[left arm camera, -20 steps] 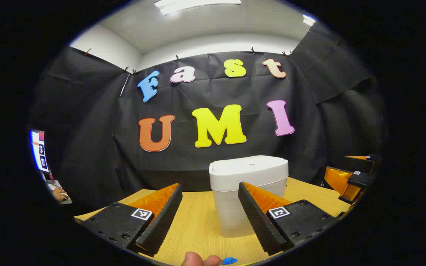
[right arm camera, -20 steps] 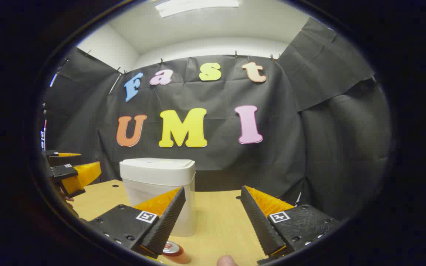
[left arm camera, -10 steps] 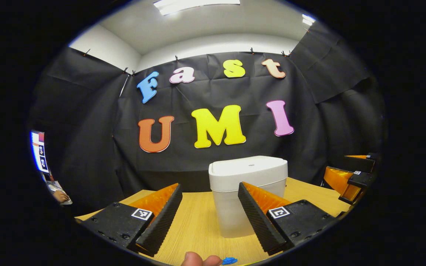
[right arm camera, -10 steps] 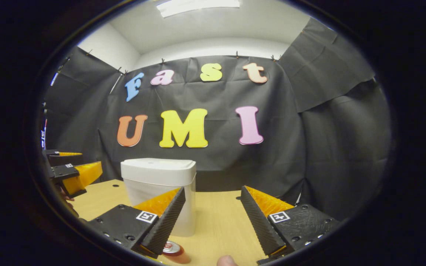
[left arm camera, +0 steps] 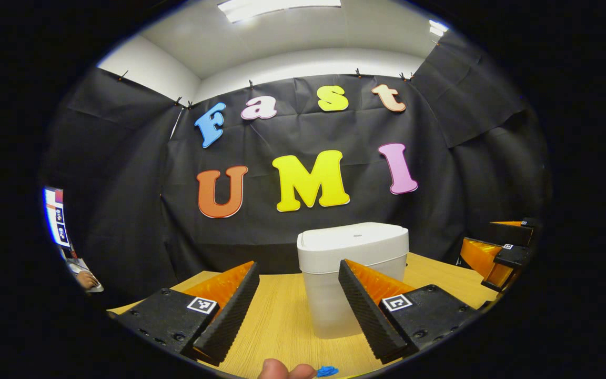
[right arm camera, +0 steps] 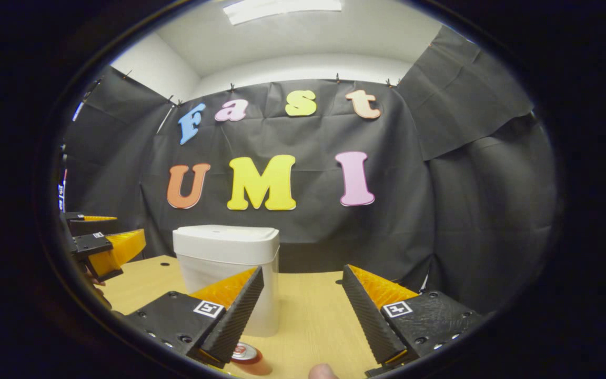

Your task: Press the lid of the desktop garbage bin to open it, pick up the crumpled paper on the desktop and throw it into the bin, then pick up the pop can on the desktop and drop it into the bin, and finally close the garbage bin lid.

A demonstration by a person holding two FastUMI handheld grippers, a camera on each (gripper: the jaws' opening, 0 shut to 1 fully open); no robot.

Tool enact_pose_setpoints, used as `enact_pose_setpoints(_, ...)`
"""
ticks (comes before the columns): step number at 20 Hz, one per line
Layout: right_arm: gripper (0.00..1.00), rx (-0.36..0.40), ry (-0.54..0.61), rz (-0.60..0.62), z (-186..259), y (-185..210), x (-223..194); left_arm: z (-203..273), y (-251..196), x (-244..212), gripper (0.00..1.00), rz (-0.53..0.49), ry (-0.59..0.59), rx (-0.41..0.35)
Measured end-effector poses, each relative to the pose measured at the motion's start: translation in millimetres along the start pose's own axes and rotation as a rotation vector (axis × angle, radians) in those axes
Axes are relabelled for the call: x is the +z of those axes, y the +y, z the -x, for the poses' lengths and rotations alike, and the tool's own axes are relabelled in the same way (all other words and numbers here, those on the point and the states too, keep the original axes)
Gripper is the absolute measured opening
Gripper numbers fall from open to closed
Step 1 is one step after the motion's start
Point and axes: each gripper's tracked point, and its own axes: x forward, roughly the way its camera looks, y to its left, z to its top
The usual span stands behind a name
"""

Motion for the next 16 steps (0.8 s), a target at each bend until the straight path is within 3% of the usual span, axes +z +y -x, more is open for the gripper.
enact_pose_setpoints(16,0.94,-0.001,-0.002,-0.003,-0.8,-0.9,0.9,2.8,3.6,-0.3,0.98,0.004,0.001,0.007)
